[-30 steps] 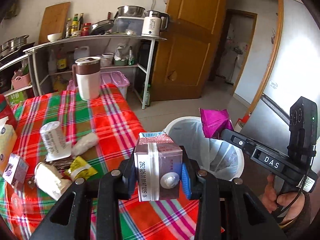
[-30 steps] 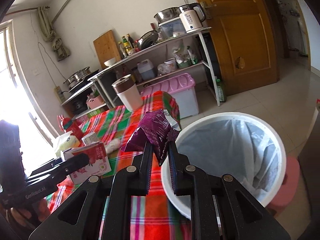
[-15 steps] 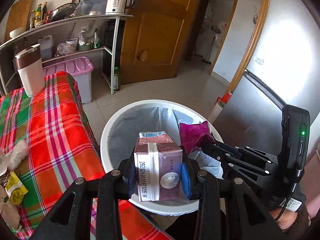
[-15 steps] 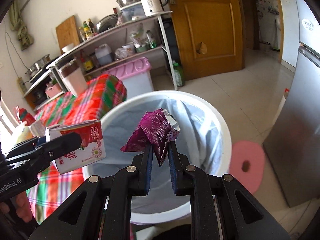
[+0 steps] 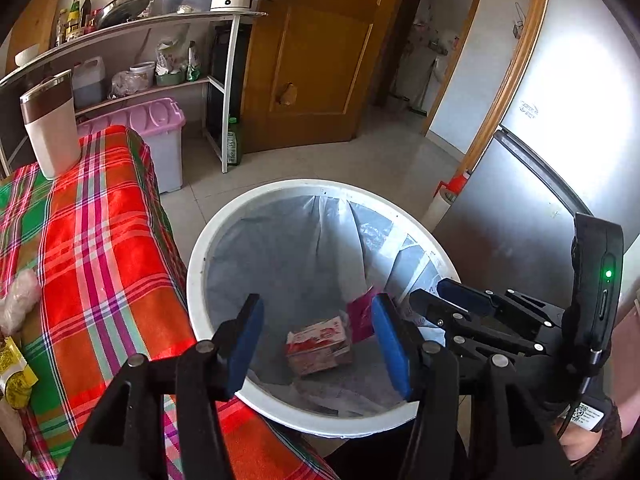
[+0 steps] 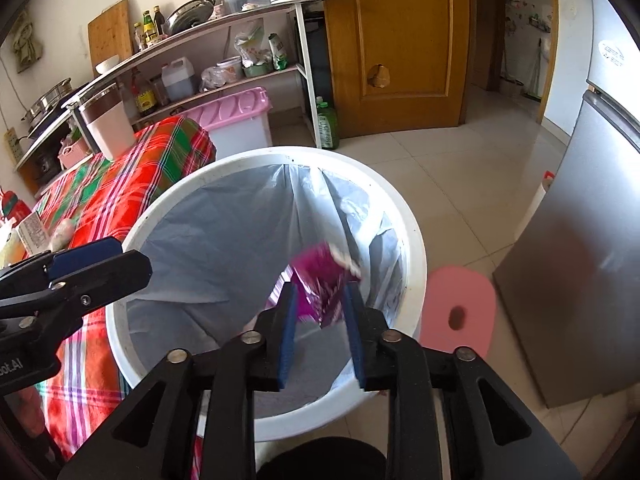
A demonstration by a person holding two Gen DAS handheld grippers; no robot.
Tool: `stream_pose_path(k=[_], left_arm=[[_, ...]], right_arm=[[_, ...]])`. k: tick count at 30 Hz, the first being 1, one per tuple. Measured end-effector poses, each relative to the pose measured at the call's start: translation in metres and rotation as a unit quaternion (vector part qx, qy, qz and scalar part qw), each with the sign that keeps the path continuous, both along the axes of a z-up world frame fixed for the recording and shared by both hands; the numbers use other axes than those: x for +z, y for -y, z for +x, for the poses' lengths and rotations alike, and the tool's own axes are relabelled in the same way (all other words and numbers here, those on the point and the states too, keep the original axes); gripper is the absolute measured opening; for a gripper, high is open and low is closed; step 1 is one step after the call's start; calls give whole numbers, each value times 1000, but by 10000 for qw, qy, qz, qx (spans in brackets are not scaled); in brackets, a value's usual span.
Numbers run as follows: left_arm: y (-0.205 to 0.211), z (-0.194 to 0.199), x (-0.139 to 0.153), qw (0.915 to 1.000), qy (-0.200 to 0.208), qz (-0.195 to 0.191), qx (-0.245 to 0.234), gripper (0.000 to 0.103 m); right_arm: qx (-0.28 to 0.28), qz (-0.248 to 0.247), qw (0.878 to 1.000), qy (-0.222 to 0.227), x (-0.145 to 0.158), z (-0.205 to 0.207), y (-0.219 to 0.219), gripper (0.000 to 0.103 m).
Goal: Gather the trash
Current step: 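Move both open grippers back over the table toward the remaining trash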
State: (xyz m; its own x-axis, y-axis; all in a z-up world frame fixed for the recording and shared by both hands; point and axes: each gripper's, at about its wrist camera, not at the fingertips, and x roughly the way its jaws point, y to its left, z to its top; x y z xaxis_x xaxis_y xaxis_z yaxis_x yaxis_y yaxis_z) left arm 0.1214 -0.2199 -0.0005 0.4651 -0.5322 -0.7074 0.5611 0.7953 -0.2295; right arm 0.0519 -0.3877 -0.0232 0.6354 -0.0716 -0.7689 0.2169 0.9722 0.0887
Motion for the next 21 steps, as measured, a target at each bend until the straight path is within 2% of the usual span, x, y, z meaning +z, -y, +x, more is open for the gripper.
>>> stream_pose_path(k=[1, 2, 11, 21], left_arm=[[-3, -1, 1, 10000, 21, -7, 13, 59], [-6, -3, 3, 10000, 31, -18, 45, 59], [-53, -17, 17, 9986, 269, -110, 441, 64], [-136, -32, 28, 9887, 565, -4, 1387, 66]], right_arm=[[5, 5, 10000, 11, 0, 0, 0, 43], [2, 16, 10000, 24, 1, -1, -1, 46], [199, 139, 9990, 380, 24, -5, -25, 46], [837, 449, 9922, 807, 43, 1, -81, 46]])
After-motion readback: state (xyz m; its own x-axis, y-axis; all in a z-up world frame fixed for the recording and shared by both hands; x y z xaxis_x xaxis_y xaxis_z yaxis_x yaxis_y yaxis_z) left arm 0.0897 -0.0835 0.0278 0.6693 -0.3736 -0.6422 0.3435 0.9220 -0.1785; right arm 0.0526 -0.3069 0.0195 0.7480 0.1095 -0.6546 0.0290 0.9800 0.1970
